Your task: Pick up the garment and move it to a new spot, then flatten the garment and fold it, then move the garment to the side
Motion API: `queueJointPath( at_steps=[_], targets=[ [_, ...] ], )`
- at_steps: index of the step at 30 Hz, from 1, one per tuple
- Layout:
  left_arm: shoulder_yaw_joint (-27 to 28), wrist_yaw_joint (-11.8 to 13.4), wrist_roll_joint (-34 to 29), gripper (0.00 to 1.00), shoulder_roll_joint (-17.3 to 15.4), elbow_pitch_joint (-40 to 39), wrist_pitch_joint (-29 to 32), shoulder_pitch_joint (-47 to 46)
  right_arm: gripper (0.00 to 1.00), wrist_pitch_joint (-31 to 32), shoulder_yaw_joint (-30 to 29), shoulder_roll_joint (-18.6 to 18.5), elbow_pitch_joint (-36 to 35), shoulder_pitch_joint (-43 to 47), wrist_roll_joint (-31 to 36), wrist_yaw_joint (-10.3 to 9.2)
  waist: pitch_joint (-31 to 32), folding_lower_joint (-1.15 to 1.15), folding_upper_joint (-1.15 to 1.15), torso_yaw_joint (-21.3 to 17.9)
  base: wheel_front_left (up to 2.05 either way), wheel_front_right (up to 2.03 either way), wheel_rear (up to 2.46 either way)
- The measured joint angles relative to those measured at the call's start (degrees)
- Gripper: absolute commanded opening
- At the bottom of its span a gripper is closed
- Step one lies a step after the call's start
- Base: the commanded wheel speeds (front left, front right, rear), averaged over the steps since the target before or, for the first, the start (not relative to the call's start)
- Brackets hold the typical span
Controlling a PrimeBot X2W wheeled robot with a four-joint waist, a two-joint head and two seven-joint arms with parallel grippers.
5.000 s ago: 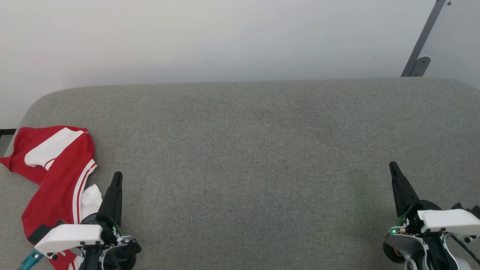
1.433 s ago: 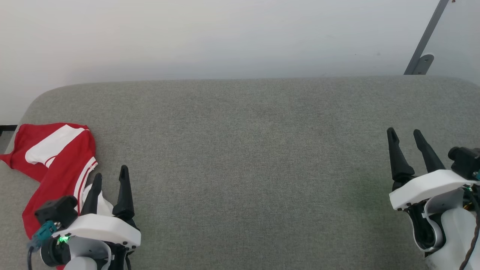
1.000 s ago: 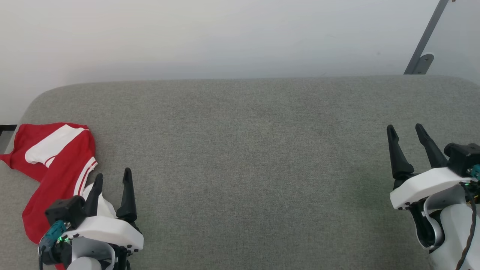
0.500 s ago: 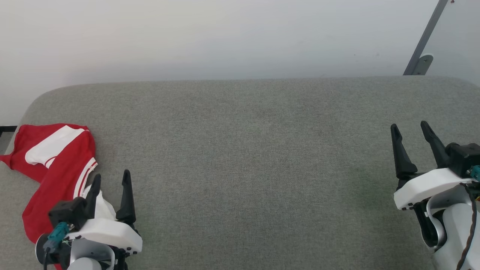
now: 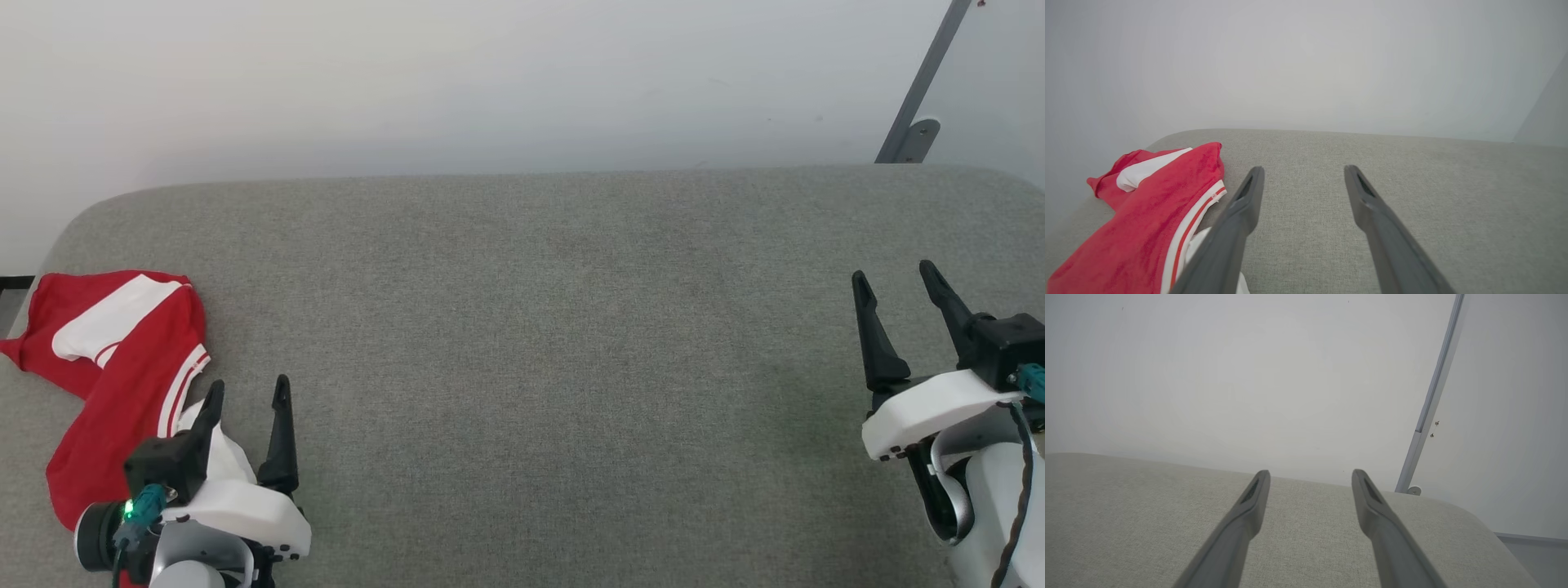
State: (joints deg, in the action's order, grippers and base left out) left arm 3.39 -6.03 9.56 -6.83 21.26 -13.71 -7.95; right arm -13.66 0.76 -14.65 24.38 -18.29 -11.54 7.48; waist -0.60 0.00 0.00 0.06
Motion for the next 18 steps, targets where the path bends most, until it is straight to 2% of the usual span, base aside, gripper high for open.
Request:
queueJointPath(
  at_steps=[10, 18],
  targets=[
    [0.1, -0.6, -3.9, 1.00, 0.5, 1.6, -1.0, -1.1, 1.00, -1.0, -0.2, -0.4, 0.3, -0.2, 3.4, 0.00, -0.2, 0.00, 0.00, 0.8, 0.00, 0.00, 0.00],
    [1.2, -0.9, -4.6, 1.00, 1.3, 2.4, -1.3, -1.0, 1.00, -1.3, 1.2, 0.0, 0.5, 0.2, 3.3, 0.01, 0.1, 0.00, 0.00, 4.8, 0.00, 0.00, 0.00]
  ],
)
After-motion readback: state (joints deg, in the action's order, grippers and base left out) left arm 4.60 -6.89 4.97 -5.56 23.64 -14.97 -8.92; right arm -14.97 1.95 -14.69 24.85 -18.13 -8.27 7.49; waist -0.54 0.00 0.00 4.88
